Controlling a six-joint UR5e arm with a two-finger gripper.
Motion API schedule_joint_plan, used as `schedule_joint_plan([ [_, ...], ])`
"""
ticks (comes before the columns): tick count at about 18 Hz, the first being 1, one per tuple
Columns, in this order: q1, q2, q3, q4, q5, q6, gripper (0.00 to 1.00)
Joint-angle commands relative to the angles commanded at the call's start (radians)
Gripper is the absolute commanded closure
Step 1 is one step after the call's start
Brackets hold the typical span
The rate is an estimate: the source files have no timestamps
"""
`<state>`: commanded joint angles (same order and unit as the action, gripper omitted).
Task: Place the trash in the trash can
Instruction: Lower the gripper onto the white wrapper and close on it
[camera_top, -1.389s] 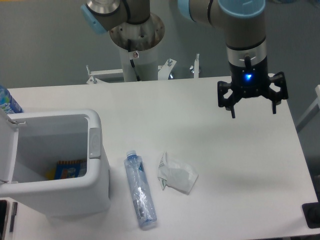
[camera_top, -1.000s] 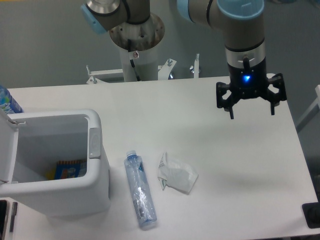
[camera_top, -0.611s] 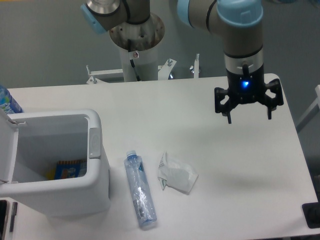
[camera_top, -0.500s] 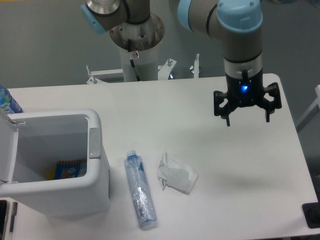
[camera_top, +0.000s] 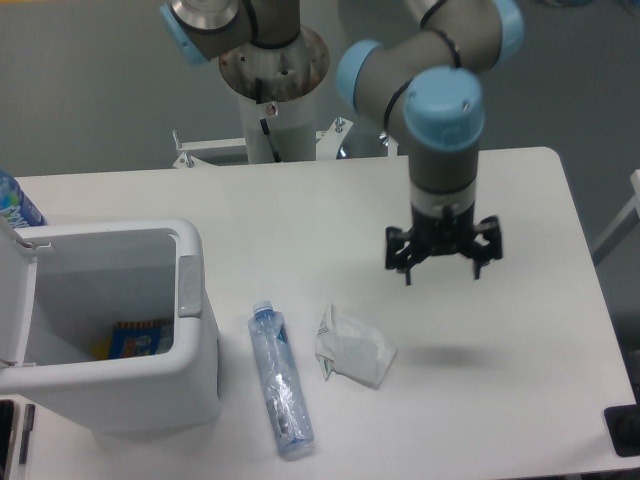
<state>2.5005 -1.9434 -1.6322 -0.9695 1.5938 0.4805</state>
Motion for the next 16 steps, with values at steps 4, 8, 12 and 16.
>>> schedule_joint_plan([
  [4, -0.003, -0.038, 0.008, 0.002, -0.107, -0.109, 0.0],
  [8, -0.035, -0.095, -0.001, 0.073, -0.107, -0.16, 0.0],
  [12, -0.038, -0.108, -0.012, 0.098, -0.106, -0.187, 0.0],
  [16, -0.046, -0.131, -0.008, 0.103, -0.103, -0.192, 0.23],
])
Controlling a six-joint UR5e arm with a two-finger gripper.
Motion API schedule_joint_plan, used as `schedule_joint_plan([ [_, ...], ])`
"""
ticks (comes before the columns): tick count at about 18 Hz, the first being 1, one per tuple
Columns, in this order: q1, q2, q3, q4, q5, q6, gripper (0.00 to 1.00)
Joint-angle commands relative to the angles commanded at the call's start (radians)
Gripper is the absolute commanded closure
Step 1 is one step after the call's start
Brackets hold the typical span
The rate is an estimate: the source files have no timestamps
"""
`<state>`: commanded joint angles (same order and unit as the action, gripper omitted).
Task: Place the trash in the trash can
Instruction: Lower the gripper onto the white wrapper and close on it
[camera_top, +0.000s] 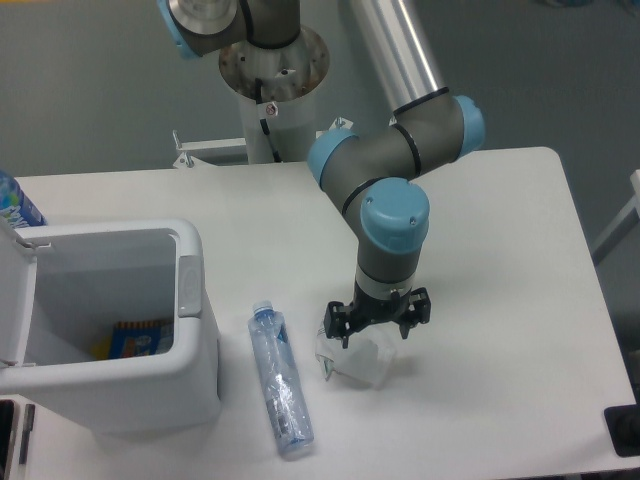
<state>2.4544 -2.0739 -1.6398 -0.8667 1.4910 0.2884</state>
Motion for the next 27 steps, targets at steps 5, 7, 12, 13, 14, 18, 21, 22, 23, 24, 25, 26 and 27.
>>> schedule_joint_plan([
  [5, 0.0, -0.008, 0.0, 0.005, 0.002, -0.011, 0.45],
  [7, 0.0, -0.008, -0.002, 0.006, 0.002, -0.011, 0.45],
  [12, -0.002, -0.011, 0.002, 0.002, 0.008, -0.012, 0.68],
  [13, -0.002, -0.009, 0.0, 0.002, 0.014, -0.012, 0.72],
  [14, -0.002, -0.009, 0.002, 0.0, 0.015, -0.012, 0.8],
  [18, 0.0, -0.009, 0.009, -0.002, 0.017, -0.006, 0.91],
  [21, 0.0, -0.008, 0.015, -0.002, 0.015, 0.0, 0.94],
  [22, 0.0, -0.005, 0.017, -0.002, 0.014, 0.003, 0.94],
  [23, 0.005, 0.0, 0.024, -0.002, 0.011, 0.005, 0.94],
  [24, 0.008, 0.002, 0.029, -0.002, 0.009, 0.005, 0.94],
  [25, 0.008, 0.002, 0.046, -0.002, 0.009, 0.005, 0.95],
  [26, 0.008, 0.0, 0.07, -0.002, 0.011, 0.005, 0.97],
  [27, 0.014, 0.003, 0.092, -0.002, 0.006, 0.005, 0.97],
])
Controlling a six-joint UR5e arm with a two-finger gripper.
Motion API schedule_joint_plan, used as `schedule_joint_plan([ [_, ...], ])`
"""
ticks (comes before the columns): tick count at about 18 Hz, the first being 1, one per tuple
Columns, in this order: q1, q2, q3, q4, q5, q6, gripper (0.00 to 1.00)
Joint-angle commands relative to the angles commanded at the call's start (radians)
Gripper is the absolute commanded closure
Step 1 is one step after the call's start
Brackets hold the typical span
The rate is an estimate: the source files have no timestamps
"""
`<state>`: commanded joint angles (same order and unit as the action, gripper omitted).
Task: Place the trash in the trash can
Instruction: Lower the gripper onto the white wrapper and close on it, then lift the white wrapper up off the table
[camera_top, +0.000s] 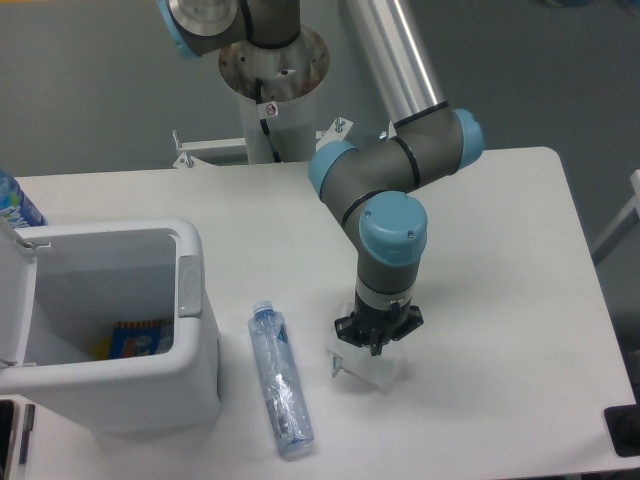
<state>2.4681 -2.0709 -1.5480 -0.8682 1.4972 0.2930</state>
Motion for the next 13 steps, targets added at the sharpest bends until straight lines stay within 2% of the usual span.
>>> schedule_joint_plan([
  [2, 0.031, 0.009, 0.048, -0.002, -0.026, -0.003, 0.97],
  [5, 0.07, 0.041, 0.114, -0.002, -0.127, -0.029, 0.97],
  [9, 0.136, 0.104, 0.17, -0.002, -0.285, -0.162, 0.97],
  [13, 0.16, 0.167, 0.215, 0.0, -0.345, -0.259, 0.96],
])
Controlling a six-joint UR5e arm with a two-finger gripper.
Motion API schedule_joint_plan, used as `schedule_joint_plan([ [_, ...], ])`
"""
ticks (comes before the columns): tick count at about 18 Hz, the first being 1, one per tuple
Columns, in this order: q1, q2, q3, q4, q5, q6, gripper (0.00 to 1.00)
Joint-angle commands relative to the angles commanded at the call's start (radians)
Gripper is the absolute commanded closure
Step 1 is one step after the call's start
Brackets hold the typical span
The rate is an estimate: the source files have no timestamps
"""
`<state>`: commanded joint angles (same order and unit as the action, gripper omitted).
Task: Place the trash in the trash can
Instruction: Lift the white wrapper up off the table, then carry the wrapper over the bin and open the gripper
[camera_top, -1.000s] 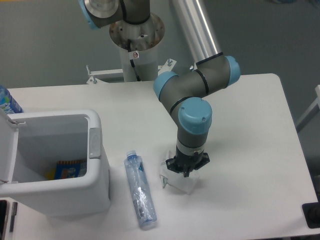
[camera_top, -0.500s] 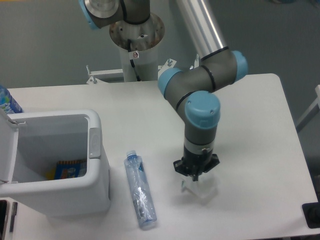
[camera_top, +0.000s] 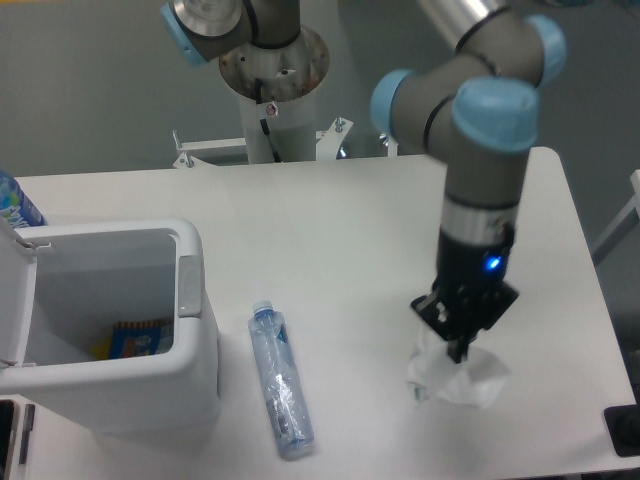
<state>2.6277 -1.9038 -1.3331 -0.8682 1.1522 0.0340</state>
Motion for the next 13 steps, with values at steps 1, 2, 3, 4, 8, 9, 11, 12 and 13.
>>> schedule_joint_plan([
  [1, -0.002, 0.009, 0.008, 0.0, -0.009, -0.015, 0.97],
  [2, -0.005, 0.015, 0.018, 0.0, -0.011, -0.037, 0.96],
  [3, -0.011, 0.022, 0.025, 0.0, -0.011, -0.064, 0.96],
  [4, -0.017, 0.026, 0.028, 0.0, -0.012, -0.093, 0.96],
  [8, -0.09, 0.066, 0.026, -0.002, -0.017, -0.181, 0.96],
  [9, -0.11, 0.081, 0.02, -0.002, -0.026, -0.19, 0.96],
  [11, -0.159, 0.107, 0.0, -0.005, -0.046, -0.198, 0.96],
  [12, -0.182, 0.121, -0.009, -0.006, -0.049, -0.201, 0.96],
  [13, -0.207, 0.132, -0.024, -0.006, -0.048, -0.203, 0.96],
])
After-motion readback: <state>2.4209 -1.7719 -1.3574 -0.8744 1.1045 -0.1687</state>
